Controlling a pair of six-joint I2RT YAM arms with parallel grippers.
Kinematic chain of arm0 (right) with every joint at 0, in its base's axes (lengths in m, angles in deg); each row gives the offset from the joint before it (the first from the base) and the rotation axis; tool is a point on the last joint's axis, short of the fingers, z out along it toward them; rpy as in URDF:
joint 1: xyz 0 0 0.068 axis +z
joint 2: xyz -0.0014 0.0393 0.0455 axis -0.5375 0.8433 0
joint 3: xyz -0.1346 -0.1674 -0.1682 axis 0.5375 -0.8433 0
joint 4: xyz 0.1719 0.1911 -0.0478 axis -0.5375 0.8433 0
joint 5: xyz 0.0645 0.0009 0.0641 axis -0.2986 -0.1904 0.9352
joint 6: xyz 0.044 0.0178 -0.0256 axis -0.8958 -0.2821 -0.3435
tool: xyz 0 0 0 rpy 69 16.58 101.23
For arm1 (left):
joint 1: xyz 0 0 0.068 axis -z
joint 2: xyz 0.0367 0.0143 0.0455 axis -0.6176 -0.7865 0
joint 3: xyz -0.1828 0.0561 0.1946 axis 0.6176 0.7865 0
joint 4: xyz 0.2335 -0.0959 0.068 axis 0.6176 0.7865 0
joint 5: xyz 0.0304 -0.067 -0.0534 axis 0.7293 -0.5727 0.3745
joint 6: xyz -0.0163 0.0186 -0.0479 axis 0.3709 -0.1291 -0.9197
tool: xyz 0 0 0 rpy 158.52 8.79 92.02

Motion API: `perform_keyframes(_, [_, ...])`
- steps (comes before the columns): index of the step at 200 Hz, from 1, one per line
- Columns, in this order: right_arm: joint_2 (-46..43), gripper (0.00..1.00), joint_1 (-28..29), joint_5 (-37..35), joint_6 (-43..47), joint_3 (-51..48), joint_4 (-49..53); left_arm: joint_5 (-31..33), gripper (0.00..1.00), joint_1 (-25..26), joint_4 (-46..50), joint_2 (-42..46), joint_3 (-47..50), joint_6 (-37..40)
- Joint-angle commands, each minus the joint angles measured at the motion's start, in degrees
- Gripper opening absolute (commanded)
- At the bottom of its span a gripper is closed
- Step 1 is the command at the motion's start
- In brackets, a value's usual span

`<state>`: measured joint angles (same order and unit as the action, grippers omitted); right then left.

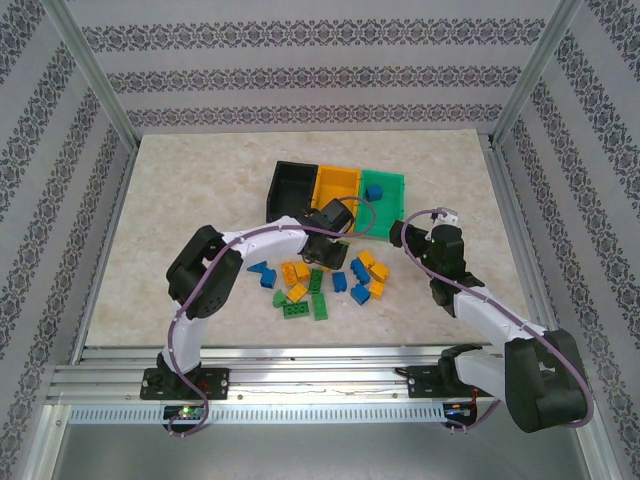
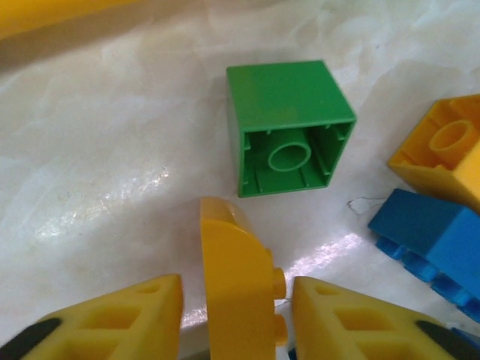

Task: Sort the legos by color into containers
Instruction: Pick up the lego from the center of the table, then place the lego in the container.

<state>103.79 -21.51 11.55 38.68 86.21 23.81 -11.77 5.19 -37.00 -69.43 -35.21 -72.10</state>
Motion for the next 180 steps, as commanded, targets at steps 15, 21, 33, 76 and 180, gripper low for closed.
perform_keyframes(15, [0.02,0.98,0.03,-0.16,0.41,-0.05,-0.84,1.01,0.31,-1.13,2.80,-0.25,-0.94,0.32])
perform_keyframes(21, [-0.02,0.98,0.03,-0.13,0.35,-0.11,-0.79,0.93,0.31,-1.23,2.64,0.12,-0.73,0.34])
perform_keyframes(33, [0.01,0.98,0.05,-0.17,0.38,-0.11,-0.76,0.91,0.30,-1.56,2.49,0.76,-0.54,0.27])
perform_keyframes(76, [0.01,0.98,0.06,-0.18,0.37,-0.05,-0.78,1.43,0.25,-4.29,1.40,5.85,1.55,0.17])
perform_keyframes(180, [0.64,0.98,0.49,0.22,0.68,0.29,-0.79,0.92,0.47,-19.83,2.29,5.30,-11.43,4.27])
